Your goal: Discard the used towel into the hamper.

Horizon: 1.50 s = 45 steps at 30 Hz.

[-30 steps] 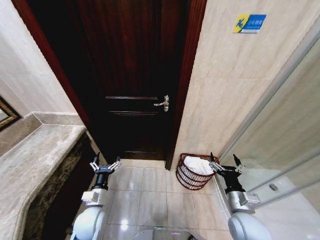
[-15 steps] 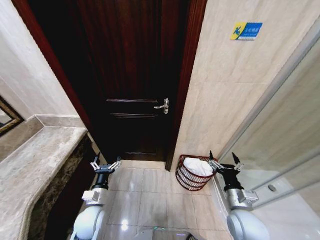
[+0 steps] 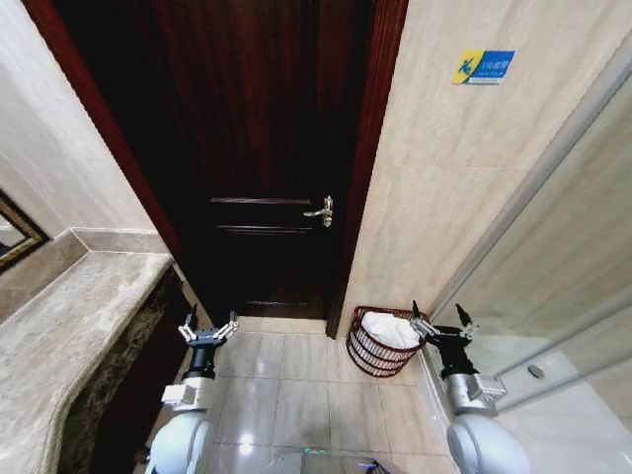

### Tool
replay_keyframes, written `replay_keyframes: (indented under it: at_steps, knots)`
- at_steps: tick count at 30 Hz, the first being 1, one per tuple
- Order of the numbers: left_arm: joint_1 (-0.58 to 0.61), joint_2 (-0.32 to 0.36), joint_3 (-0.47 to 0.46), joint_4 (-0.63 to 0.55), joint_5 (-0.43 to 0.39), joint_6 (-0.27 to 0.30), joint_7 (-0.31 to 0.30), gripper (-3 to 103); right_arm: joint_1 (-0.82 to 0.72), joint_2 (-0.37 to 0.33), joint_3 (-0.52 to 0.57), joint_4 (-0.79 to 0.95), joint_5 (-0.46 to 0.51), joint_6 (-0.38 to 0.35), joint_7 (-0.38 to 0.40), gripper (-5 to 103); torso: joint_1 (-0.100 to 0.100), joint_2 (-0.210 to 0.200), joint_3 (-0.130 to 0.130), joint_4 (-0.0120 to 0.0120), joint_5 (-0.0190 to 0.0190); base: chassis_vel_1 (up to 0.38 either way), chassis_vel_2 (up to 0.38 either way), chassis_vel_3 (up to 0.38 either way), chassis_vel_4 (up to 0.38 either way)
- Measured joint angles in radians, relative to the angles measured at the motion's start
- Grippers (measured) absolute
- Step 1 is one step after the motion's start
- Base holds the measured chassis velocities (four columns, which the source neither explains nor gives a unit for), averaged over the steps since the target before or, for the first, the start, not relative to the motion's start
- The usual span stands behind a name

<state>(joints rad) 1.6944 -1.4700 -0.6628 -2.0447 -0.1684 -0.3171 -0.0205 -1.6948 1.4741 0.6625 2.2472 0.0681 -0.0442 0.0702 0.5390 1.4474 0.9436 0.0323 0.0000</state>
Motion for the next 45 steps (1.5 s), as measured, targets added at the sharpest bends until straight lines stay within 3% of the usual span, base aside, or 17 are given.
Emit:
replay_keyframes:
  at_steps: [9,22,45]
  knots:
    - [-0.01,0.001,0.004,0.02,0.008,-0.003,0.012,100,0.01,0.001,-0.01,-0.029,-0.005,0.002,0.002,100,-0.002,-0.005,-0.003,0.0,0.0001,0.0,0.0,0.0,0.0]
    - [-0.03,-0.019,0.008,0.044,0.03,-0.035,-0.023,100,0.007,-0.026,-0.004,-0.006,-0.002,-0.037,0.005,100,-0.004,-0.009,-0.005,0.0,0.0,0.015,0.012,0.013,0.018]
    - [-0.01,-0.043,0.006,0.026,0.036,-0.057,-0.024,100,-0.03,-0.031,-0.032,0.001,-0.002,-0.009,0.006,100,-0.006,-0.012,-0.007,0.0,0.0002,0.103,-0.104,-0.102,0.102]
